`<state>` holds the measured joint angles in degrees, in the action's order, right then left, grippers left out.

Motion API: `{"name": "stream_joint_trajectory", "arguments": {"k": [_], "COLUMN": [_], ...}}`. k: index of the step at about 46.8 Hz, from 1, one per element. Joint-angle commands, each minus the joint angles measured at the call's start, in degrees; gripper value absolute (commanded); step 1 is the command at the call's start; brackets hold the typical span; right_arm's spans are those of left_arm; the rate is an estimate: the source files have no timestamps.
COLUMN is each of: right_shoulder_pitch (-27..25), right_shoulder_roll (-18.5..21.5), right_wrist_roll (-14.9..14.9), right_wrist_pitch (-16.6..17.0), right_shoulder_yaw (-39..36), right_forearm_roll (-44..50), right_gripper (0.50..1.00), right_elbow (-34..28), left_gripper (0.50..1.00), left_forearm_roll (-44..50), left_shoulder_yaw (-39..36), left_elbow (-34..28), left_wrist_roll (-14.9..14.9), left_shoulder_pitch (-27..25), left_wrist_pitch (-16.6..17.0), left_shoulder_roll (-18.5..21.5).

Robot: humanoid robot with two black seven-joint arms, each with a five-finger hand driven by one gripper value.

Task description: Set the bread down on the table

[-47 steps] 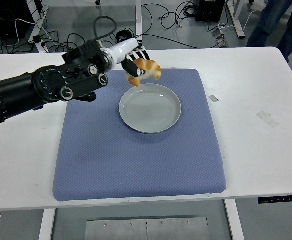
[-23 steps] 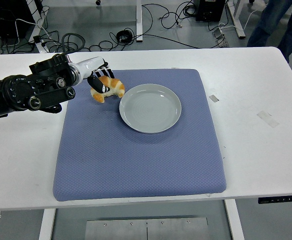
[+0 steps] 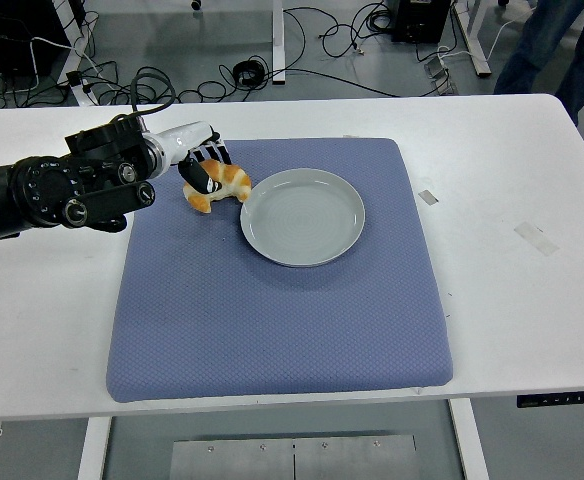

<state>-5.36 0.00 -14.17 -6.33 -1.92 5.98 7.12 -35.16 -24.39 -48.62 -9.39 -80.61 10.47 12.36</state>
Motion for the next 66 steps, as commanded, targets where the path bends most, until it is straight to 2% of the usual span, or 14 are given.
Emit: {"name": "stream_joint_trajectory", "arguments": {"k": [1,17,56,57,59,60,66], "right_shoulder_pitch": [0.0,0.0,0.0,0.0,0.0,0.0,0.0], "right_shoulder_roll": [0.0,0.0,0.0,0.0,0.0,0.0,0.0], "right_wrist_roll": [0.0,0.0,0.0,0.0,0.0,0.0,0.0], "right_wrist_pitch": [0.0,0.0,0.0,0.0,0.0,0.0,0.0], "right_shoulder_yaw": [0.1,0.0,0.0,0.0,0.0,0.0,0.0], "right_forearm_roll": [0.0,0.0,0.0,0.0,0.0,0.0,0.0], "right_gripper": [1.000,1.000,1.000,1.000,1.000,1.000,1.000], "right_elbow": [0.0,0.0,0.0,0.0,0.0,0.0,0.0], "left_gripper": [0.500,0.500,0.500,0.541,0.682,0.726,0.873], "left_forearm_roll": [0.0,0.0,0.1,0.1,0.1,0.1,0.9], "left_shoulder_yaw": [0.0,-0.1,-1.6,-1.5,-1.5,-1.4,-0.8], "left_elbow": [0.1,-0.2,0.2,0.2,0.4,0.4,0.5], "left_wrist_roll": [0.0,0.2,0.2,0.2,0.2,0.2,1.0], "left_shoulder_pitch": [-0.2,-1.8,0.5,0.5,0.6,0.6,0.5], "left_wrist_pitch": [-0.1,-0.5,0.3,0.3,0.3,0.3,0.5], "left_shoulder_roll": [0.4,2.5,1.7,1.8,1.8,1.8,2.4]}}
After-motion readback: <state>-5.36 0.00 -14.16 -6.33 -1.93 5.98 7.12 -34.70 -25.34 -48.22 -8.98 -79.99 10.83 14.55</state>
